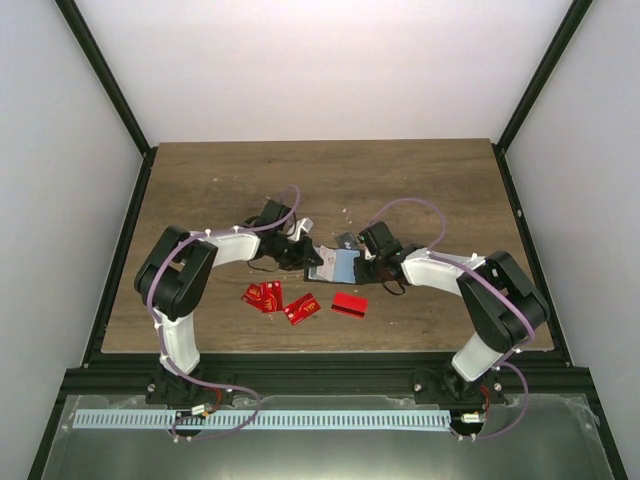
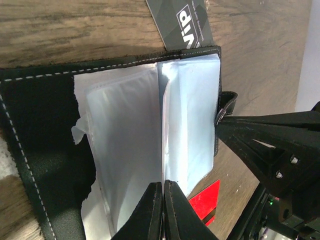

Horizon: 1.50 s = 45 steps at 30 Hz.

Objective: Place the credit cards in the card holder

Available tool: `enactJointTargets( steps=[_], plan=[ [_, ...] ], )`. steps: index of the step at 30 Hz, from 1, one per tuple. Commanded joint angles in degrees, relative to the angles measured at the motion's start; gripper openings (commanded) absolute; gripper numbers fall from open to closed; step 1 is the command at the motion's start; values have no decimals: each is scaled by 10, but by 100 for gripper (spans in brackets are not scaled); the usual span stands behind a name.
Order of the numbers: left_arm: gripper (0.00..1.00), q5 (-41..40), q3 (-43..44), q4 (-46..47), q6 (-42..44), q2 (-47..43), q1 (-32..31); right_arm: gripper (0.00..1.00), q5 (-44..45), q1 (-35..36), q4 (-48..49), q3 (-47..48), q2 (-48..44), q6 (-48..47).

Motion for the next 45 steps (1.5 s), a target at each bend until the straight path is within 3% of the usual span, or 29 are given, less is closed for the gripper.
enactJointTargets(
  steps=[1, 25, 45],
  plan=[
    [4, -16, 21, -28, 15, 12, -8, 1, 3, 3, 2, -1, 13, -10],
    [4, -43, 79, -104, 40, 8, -25, 1, 19, 3, -7, -6, -23, -15],
    [4, -24, 84, -72, 19, 35, -33, 1, 20, 2, -2, -25, -32, -12]
  ],
)
